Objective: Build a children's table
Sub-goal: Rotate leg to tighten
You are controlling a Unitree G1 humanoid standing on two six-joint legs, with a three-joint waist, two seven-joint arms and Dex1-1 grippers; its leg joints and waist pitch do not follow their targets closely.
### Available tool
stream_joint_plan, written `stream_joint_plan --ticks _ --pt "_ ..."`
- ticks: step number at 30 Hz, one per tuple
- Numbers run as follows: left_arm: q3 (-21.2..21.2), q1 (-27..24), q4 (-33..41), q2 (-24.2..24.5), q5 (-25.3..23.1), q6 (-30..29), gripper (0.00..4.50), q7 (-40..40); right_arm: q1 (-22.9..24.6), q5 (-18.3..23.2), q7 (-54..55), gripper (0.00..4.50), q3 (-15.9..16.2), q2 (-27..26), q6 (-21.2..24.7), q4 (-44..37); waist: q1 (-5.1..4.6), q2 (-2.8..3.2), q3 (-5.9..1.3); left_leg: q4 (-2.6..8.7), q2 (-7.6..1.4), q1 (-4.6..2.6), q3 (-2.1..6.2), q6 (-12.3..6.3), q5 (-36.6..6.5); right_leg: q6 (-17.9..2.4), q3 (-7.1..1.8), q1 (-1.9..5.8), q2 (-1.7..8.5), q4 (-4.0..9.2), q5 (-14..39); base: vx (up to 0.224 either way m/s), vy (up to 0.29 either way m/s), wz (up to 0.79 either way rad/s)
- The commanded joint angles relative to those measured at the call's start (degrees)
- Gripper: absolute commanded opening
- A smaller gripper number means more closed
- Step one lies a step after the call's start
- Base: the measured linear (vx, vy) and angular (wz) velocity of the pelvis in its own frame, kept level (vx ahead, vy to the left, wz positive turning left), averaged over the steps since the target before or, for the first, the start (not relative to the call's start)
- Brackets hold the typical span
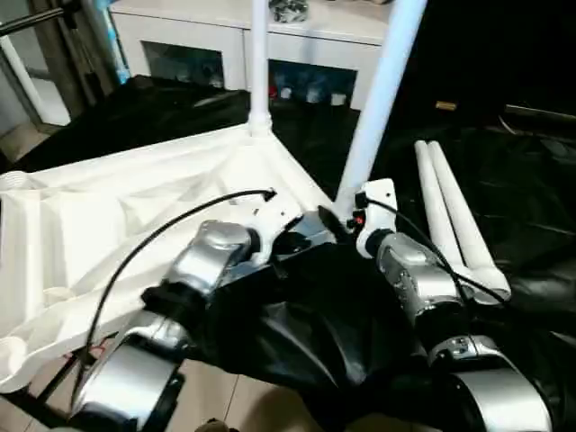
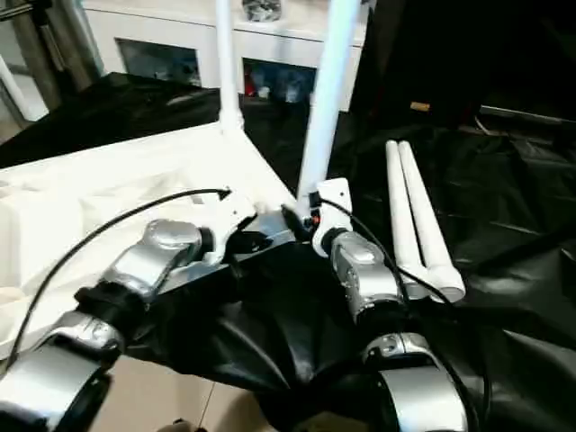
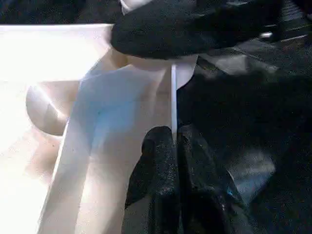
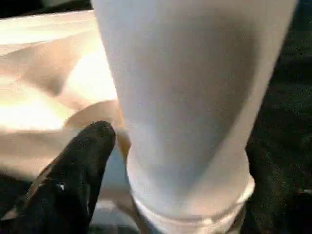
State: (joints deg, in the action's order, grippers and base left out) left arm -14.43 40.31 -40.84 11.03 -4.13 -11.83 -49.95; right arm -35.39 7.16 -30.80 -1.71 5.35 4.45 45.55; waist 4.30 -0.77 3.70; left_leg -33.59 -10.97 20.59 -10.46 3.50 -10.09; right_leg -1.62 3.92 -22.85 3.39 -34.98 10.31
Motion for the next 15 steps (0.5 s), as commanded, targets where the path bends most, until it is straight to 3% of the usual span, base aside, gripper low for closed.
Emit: stream_joint_plan --ticks 1,6,8,13,15 --pt "-1.8 -0.6 4.2 -0.6 3.3 4.1 0.0 -7.0 2.9 2.8 -14.3 3.89 6.5 0.3 2.3 -5.0 0.21 -0.23 -4.11 3.71 -2.31 -0.13 0.92 -3.18 -10.4 -11.0 -3.1 3.37 5.04 4.55 11.7 0.0 0.0 0.0" --pt "-3.3 -2.5 7.1 3.3 5.0 4.6 0.0 -15.9 6.2 5.3 -26.5 3.89 8.8 6.6 4.6 -12.0 0.72 0.36 -4.23 3.47 -2.73 -0.22 0.67 -4.12 -8.8 -13.4 -2.97 2.94 4.86 4.0 7.7 0.0 0.0 0.0" --pt "-3.6 -2.9 7.7 4.5 5.3 4.8 0.0 -18.2 7.2 5.5 -29.6 3.89 9.4 8.2 5.1 -13.8 0.9 0.3 -4.2 3.5 -2.8 -0.21 0.68 -3.79 -9.7 -13.6 -2.95 2.96 4.95 4.01 8.5 0.0 0.0 0.0" --pt "-3.4 -3.4 8.2 6.6 5.2 5.1 0.0 -21.7 9.5 6.6 -35.5 3.89 10.5 10.9 6.8 -18.3 1.31 0.16 -4.0 3.65 -2.74 -0.31 0.72 -2.79 -11.6 -12.0 -2.99 2.87 5.04 4.52 13.6 0.0 0.0 0.0" --pt "-3.3 -3.5 8.4 7.3 5.4 5.1 0.0 -23.4 10.6 7.0 -37.8 3.64 12.0 12.1 8.3 -20.5 1.37 0.14 -3.97 3.69 -2.73 -0.35 0.77 -2.44 -11.8 -11.6 -2.99 2.78 5.12 4.67 14.7 0.0 0.0 0.0"
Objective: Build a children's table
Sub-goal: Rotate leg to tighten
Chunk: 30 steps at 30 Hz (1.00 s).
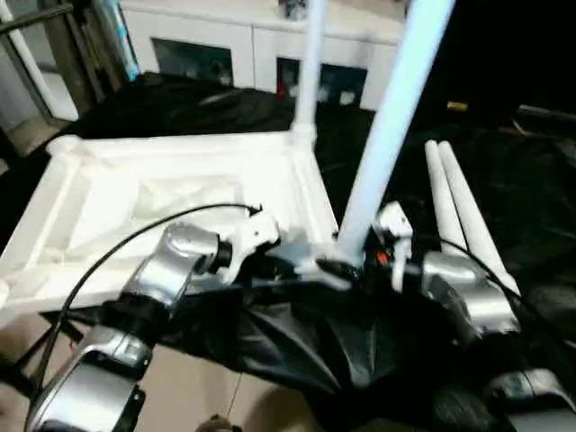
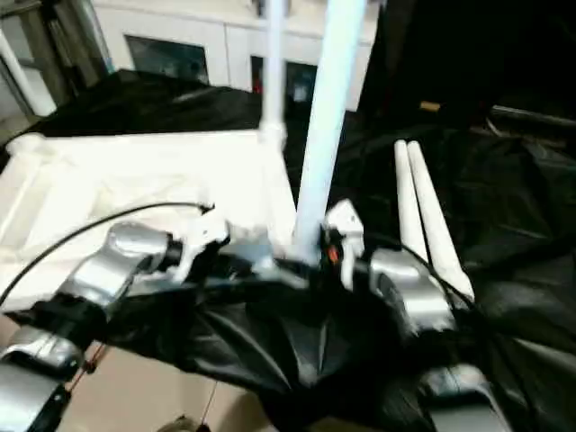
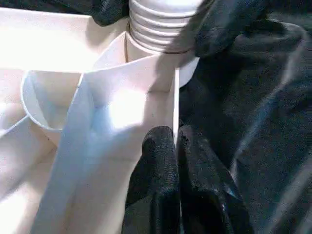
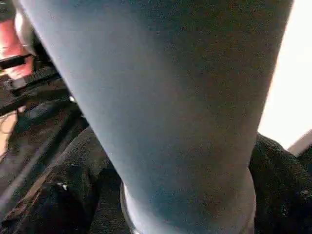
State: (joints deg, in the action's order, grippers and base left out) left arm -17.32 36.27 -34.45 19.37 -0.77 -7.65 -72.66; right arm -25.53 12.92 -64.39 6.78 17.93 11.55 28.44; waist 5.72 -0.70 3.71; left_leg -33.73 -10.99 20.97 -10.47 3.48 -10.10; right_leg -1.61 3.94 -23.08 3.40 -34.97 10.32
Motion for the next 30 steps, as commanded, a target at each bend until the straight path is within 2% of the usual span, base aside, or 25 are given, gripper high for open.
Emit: stream_joint_plan --ticks 1,7,8,12,15,17,18,19,20,21,22,24,26,27,28,30 --pt "-0.4 0.4 2.3 -0.7 2.2 0.9 0.0 -1.2 1.3 1.3 -5.1 3.64 4.1 0.1 2.0 -4.5 0.13 0.05 -4.01 3.86 -2.73 -0.78 0.78 -2.41 -11.4 -11.2 -3.06 3.02 5.03 4.6 14.4 0.0 0.0 0.0" --pt "-0.3 0.4 2.5 -0.4 2.3 0.7 0.0 -1.9 2.0 0.9 -5.5 3.2 4.5 0.0 2.7 -5.3 0.16 0.02 -4.09 3.77 -2.62 -0.69 0.79 -2.19 -10.9 -11.5 -3.01 2.99 5.09 4.55 14.0 0.0 0.0 0.0" --pt "-0.3 0.4 2.5 -0.4 2.3 0.7 0.0 -2.0 2.1 0.8 -5.5 3.01 4.5 0.0 2.9 -5.4 0.16 -0.01 -4.09 3.75 -2.6 -0.63 0.77 -2.17 -10.8 -11.5 -3.02 3.01 5.1 4.55 13.9 0.0 0.0 0.0" --pt "0.0 0.3 2.2 -0.9 2.0 0.8 0.0 -1.2 2.6 0.7 -4.8 2.86 4.9 -0.5 3.6 -5.6 0.15 -0.09 -4.07 3.77 -2.62 -0.69 0.79 -2.21 -10.8 -11.4 -2.98 2.98 5.05 4.52 13.9 0.0 0.0 0.0" --pt "0.7 0.7 1.4 -1.9 1.7 -0.1 0.0 1.7 2.6 -0.5 -0.3 2.83 4.1 -2.0 3.9 -4.0 0.04 -0.08 -4.06 3.8 -2.58 -0.69 0.83 -1.89 -10.9 -11.1 -2.99 2.93 5.12 4.58 14.7 0.0 0.0 0.0" --pt "1.6 1.4 0.4 -3.0 1.7 -0.7 0.0 4.3 2.0 -2.0 3.8 2.82 3.5 -3.3 3.2 -1.8 -0.24 -0.11 -3.87 3.88 -2.44 -0.78 0.93 -1.09 -12.4 -10.5 -2.96 2.84 5.24 4.96 18.0 0.0 0.0 0.0" --pt "2.2 2.2 -0.8 -3.9 1.2 -1.2 0.0 7.2 0.8 -3.2 8.9 2.81 2.3 -4.9 2.5 1.2 -0.24 -0.11 -3.87 3.88 -2.44 -0.78 0.93 -1.09 -12.4 -10.5 -2.96 2.84 5.24 4.96 18.0 0.0 0.0 0.0" --pt "3.3 3.9 -3.4 -5.8 0.0 -1.9 0.0 13.5 -2.1 -5.4 20.4 2.81 -0.3 -8.2 0.6 7.9 -0.56 -0.14 -3.81 3.97 -2.41 -0.9 0.98 -0.54 -13.1 -10.2 -2.96 2.65 5.33 5.17 19.7 0.0 0.0 0.0" --pt "3.6 4.4 -4.0 -6.3 -0.3 -2.2 0.0 15.0 -2.8 -5.8 23.2 2.8 -0.9 -8.9 0.2 9.4 -1.33 0.03 -3.43 4.12 -2.24 -1.1 1.11 0.92 -14.9 -9.8 -2.82 2.16 5.19 5.44 23.3 0.0 0.0 0.0" --pt "4.1 5.4 -5.4 -7.3 -0.9 -2.7 0.0 18.3 -4.3 -6.4 29.1 2.79 -2.4 -10.6 -0.2 12.8 -1.67 -0.1 -3.68 4.17 -2.16 -0.88 1.42 1.88 -15.2 -8.8 -2.67 2.71 5.35 5.37 25.2 0.0 0.0 0.0" --pt "4.4 5.9 -6.2 -8.0 -1.0 -2.9 0.0 19.9 -5.0 -6.1 31.0 2.79 -3.1 -11.4 -0.1 14.0 -1.8 -0.23 -3.68 4.25 -2.16 -0.91 1.45 1.9 -15.3 -8.6 -2.66 2.73 5.39 5.51 25.4 0.0 0.0 0.0" --pt "5.3 7.2 -7.6 -9.6 -1.1 -3.9 0.0 23.9 -6.4 -5.9 35.4 2.79 -4.1 -13.2 -0.2 16.2 -1.86 -0.25 -3.69 3.91 -2.07 -1.44 1.16 0.7 -15.9 -8.5 -2.99 2.31 5.37 5.91 24.7 0.0 0.0 0.0" --pt "5.8 8.1 -8.7 -10.8 -1.3 -4.4 0.0 26.9 -7.4 -5.5 38.2 2.79 -4.8 -15.0 -0.1 17.5 -1.84 -0.2 -3.76 3.92 -1.99 -1.1 1.12 0.05 -14.7 -8.8 -3.07 2.57 5.35 5.77 23.2 0.0 0.0 0.0" --pt "6.1 8.9 -9.6 -12.1 -1.8 -4.8 0.0 30.1 -8.8 -5.5 41.1 2.79 -5.5 -17.0 -0.2 19.2 -1.8 -0.13 -3.95 3.91 -2.11 -1.04 1.05 -0.22 -13.3 -9.3 -3.1 2.62 5.2 5.43 20.2 0.0 0.0 0.0" --pt "6.1 9.1 -9.8 -12.5 -2.1 -4.8 0.0 31.0 -9.2 -5.8 41.7 2.79 -5.4 -17.6 -0.6 19.7 -1.92 -0.27 -3.94 3.92 -2.1 -0.93 1.01 -0.25 -13.0 -9.6 -3.11 2.64 5.09 5.28 19.2 0.0 0.0 0.0" --pt "6.2 9.5 -10.5 -13.2 -2.4 -4.5 0.0 31.9 -10.1 -7.3 42.1 2.79 -4.5 -18.5 -2.7 21.2 -1.82 -0.18 -4.06 3.81 -2.12 -0.9 0.89 -0.64 -12.1 -10.6 -3.1 2.74 5.13 4.96 15.9 0.0 0.0 0.0"
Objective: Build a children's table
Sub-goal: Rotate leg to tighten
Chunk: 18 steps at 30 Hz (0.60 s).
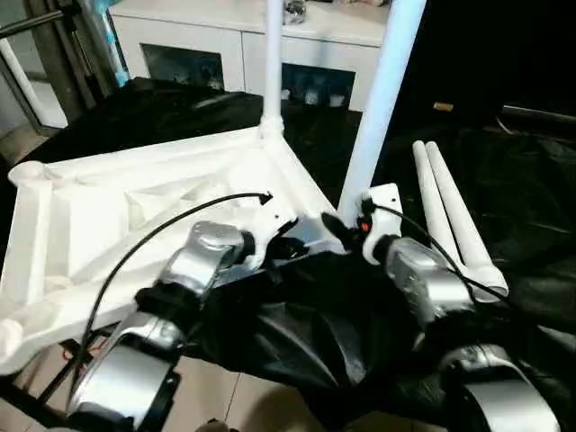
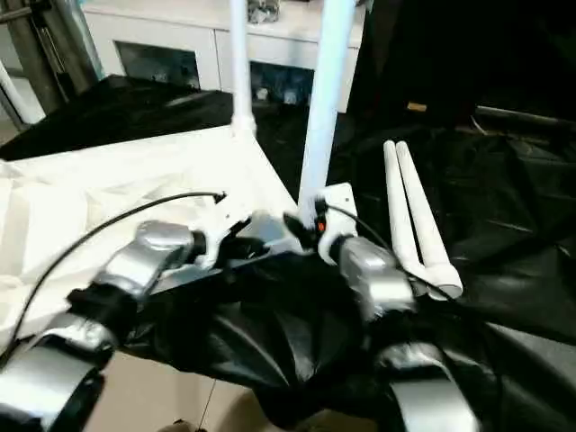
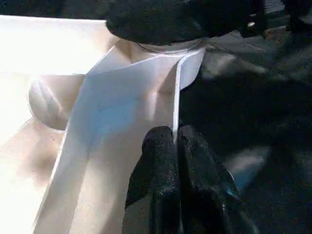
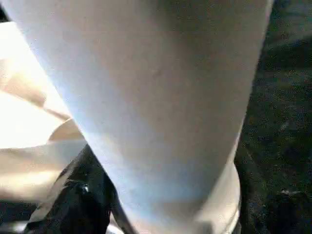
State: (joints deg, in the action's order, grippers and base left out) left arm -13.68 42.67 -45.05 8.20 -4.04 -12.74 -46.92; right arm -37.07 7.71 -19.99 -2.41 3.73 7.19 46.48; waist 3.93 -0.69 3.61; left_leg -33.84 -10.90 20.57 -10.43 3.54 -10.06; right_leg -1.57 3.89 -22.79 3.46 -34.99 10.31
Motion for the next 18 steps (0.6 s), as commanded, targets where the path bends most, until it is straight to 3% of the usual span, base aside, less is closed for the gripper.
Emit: stream_joint_plan --ticks 1,2,3,6,8,12,18 --pt "2.5 3.1 -0.3 -2.5 0.8 1.2 0.0 6.1 0.9 -2.7 -3.2 2.79 4.8 -5.0 -0.2 4.4 0.02 -0.37 -4.08 3.82 -2.09 -0.35 0.83 -1.11 -11.5 -10.9 -3.04 2.7 5.17 4.83 15.3 0.0 0.0 0.0" --pt "2.4 3.1 -0.4 -2.7 0.8 1.4 0.0 6.0 0.6 -2.4 -3.6 2.79 4.6 -5.3 -0.6 4.9 0.05 -0.34 -4.09 3.81 -2.06 -0.31 0.81 -1.41 -11.1 -10.9 -3.05 2.76 5.12 4.82 14.7 0.0 0.0 0.0" --pt "2.4 3.1 -0.4 -2.7 0.8 1.4 0.0 6.0 0.6 -2.4 -3.6 3.34 4.6 -5.3 -0.6 4.9 0.04 -0.34 -3.99 3.83 -2.06 -0.23 0.77 -1.83 -10.9 -11.0 -3.05 2.75 5.07 4.85 14.4 0.0 0.0 0.0" --pt "1.7 1.8 1.1 -2.2 1.4 2.4 0.0 3.0 0.4 -1.3 -5.6 3.54 4.3 -4.9 -0.5 5.2 -0.02 -0.32 -3.9 3.94 -2.18 -0.24 0.84 -2.09 -11.6 -10.9 -2.98 2.78 5.14 4.94 15.6 0.0 0.0 0.0" --pt "1.3 0.8 2.5 -1.4 2.0 2.3 0.0 0.3 0.9 -2.6 -7.5 3.92 5.7 -3.4 -1.4 4.5 -0.29 -0.45 -3.87 4.02 -2.17 -0.1 0.96 -1.93 -12.2 -10.4 -2.89 2.9 5.15 5.06 17.2 0.0 0.0 0.0" --pt "0.2 -1.0 4.5 0.5 2.6 3.9 0.0 -5.4 2.5 -1.8 -17.3 3.92 7.3 -0.5 -2.4 1.4 -0.44 -0.52 -3.86 3.91 -2.22 -0.1 0.88 -2.67 -12.3 -10.3 -3.0 2.88 5.18 5.12 17.6 0.0 0.0 0.0" --pt "-0.7 -2.8 7.2 3.9 4.6 5.8 0.0 -14.3 5.8 1.8 -31.1 3.92 8.5 4.7 -1.4 -6.7 -0.18 -0.45 -4.06 3.82 -2.46 -0.05 0.81 -4.27 -10.2 -11.8 -3.02 2.99 5.07 4.62 13.2 0.0 0.0 0.0"
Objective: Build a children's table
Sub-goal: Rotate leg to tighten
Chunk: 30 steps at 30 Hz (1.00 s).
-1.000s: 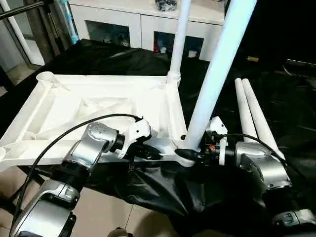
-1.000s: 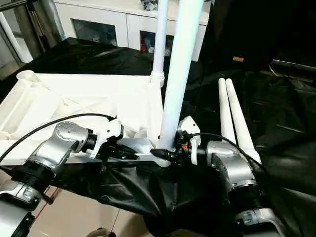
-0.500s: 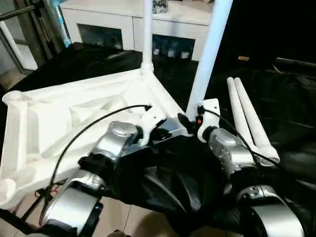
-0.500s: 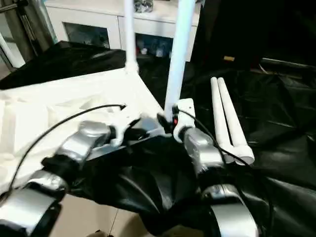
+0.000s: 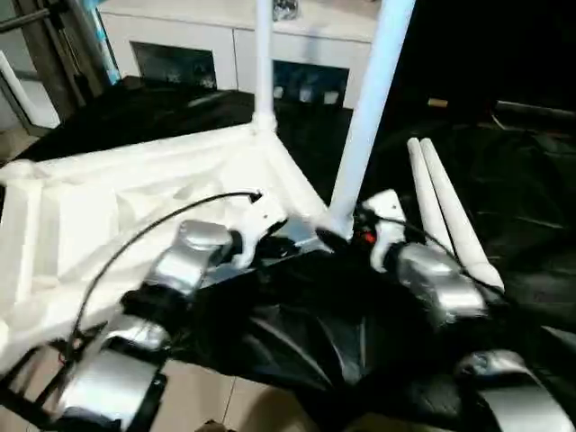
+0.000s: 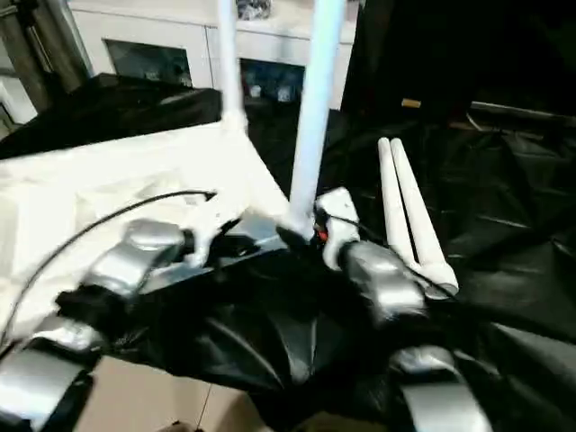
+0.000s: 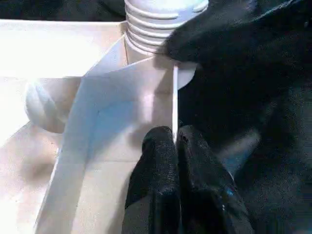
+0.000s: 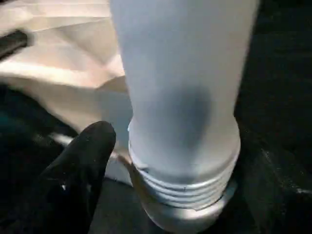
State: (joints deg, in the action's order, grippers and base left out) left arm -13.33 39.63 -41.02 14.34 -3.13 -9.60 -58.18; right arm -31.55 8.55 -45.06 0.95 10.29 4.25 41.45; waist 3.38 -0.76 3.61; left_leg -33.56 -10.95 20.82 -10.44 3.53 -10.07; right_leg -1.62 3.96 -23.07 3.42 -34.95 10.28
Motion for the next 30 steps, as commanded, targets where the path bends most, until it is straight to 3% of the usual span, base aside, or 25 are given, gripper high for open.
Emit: stream_joint_plan --ticks 1,4,8,12,21,26,30 --pt "-1.1 0.1 3.4 -2.0 3.8 2.7 0.0 -3.6 0.4 1.2 -6.6 3.92 5.2 -1.6 1.7 -2.0 0.42 -0.33 -4.12 3.53 -2.47 -0.33 0.82 -4.3 -9.6 -12.3 -3.04 3.22 5.04 4.42 12.2 0.0 0.0 0.0" --pt "-2.1 -1.3 6.0 0.5 4.6 2.3 0.0 -9.9 2.4 2.4 -14.7 3.92 7.1 2.1 4.0 -6.5 0.84 -0.32 -4.0 3.45 -2.69 -0.24 0.65 -4.58 -9.6 -13.0 -2.96 3.33 4.92 4.21 11.1 0.0 0.0 0.0" --pt "-2.4 -1.9 6.4 2.5 4.4 2.6 0.0 -13.8 4.8 2.6 -22.5 3.92 10.1 5.8 7.9 -11.4 1.95 -0.35 -3.79 3.6 -2.8 -0.48 0.57 -4.0 -10.9 -11.6 -2.97 2.97 5.04 4.6 14.7 0.0 0.0 0.0" --pt "-2.6 -2.4 7.4 3.2 5.0 2.0 0.0 -15.6 5.6 2.6 -24.5 3.67 11.3 6.8 9.5 -13.5 2.03 -0.43 -3.8 3.7 -2.72 -0.54 0.72 -2.68 -11.8 -10.5 -3.02 2.78 5.17 4.85 17.9 0.0 0.0 0.0" --pt "-2.3 -2.8 7.8 3.0 4.7 1.8 0.0 -15.5 6.4 2.7 -25.2 2.96 12.5 6.8 12.0 -15.6 2.1 -0.56 -3.92 3.57 -2.59 -0.38 0.69 -2.9 -9.9 -10.5 -2.99 2.84 5.08 4.62 15.7 0.0 0.0 0.0" --pt "-1.3 -2.5 6.6 1.2 3.6 1.6 0.0 -10.5 6.4 0.8 -18.7 2.8 11.2 4.2 11.6 -13.4 1.98 -0.67 -3.82 3.63 -2.53 -0.46 0.78 -2.37 -10.8 -9.8 -2.98 2.75 5.25 4.88 18.2 0.0 0.0 0.0" --pt "-0.3 -0.7 3.9 -1.5 1.5 0.5 0.0 -1.8 4.2 -2.5 -3.4 2.78 8.0 -0.7 9.3 -6.2 1.09 -0.66 -3.4 3.97 -2.41 -0.7 1.02 -0.64 -13.8 -8.6 -2.91 2.4 5.28 5.54 24.0 0.0 0.0 0.0"
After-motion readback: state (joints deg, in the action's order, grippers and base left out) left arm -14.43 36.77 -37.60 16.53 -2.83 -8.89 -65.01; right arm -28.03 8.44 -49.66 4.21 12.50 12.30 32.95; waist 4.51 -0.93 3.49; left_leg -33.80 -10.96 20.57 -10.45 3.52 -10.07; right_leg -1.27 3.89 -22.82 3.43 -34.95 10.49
